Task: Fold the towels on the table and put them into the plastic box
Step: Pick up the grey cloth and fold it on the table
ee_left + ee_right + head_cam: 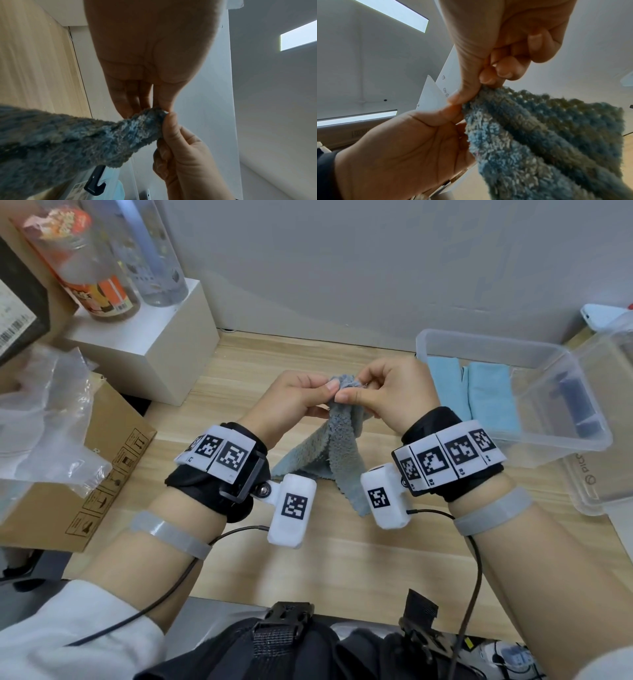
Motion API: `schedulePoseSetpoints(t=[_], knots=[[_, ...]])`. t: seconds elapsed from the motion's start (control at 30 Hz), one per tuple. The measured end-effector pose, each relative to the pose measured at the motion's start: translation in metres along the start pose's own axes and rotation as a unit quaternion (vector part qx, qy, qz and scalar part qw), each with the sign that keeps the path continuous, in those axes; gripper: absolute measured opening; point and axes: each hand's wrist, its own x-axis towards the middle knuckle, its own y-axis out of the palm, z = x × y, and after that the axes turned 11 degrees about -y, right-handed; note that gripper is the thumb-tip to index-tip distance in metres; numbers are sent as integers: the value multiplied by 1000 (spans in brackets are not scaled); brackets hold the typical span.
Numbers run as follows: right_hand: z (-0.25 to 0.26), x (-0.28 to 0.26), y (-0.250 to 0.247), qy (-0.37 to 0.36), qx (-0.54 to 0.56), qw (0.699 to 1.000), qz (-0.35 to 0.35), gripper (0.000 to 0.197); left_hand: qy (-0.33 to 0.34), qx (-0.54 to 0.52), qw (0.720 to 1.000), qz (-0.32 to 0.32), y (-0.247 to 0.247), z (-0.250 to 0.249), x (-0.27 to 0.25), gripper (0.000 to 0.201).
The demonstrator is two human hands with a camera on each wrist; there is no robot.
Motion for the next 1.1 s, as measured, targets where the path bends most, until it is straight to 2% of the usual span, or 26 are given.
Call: schedulePoseSetpoints(t=[0.13,0.27,0.43,0.5,0.57,0.7,0.77,0.8,0.87,0.9,0.97,1.1], knots=[[3,-2,0,-7,-7,1000,-9,32,-6,8,1000,18,-1,1,-1,24],[4,-3,-1,-12,17,999,-25,33,-20,-28,998,57,-1,0,-4,30],[7,-4,-3,-26,-31,999,-11,36,-29,-3,997,67,-3,-10,-7,16],[7,-3,-2,-26,-54,998,-11,38,-29,23,998,46,-1,-15,-7,23],[7,-2,-2,-23,-59,998,-12,39,-25,47,999,6,1,-18,-6,21],[8,-4,-4,-39,-32,999,-15,41,26,152,986,-63,2,-19,-3,28],[6,-3,-10,-40,-68,996,30,37,61,175,979,-79,-1,-22,-3,29],[4,-2,-14,-36,-106,991,74,34,79,174,978,-85,-4,-25,-3,30],[-3,-2,-21,-12,-174,971,166,36,117,163,975,-95,-11,-33,-5,32],[-8,-2,-25,4,-199,962,188,38,134,157,973,-100,-15,-37,-6,33],[-14,-1,-32,23,-228,958,173,32,154,161,969,-106,-22,-44,-7,34],[-9,-1,-42,1,-206,977,63,29,156,164,964,-142,-34,-42,-5,27]])
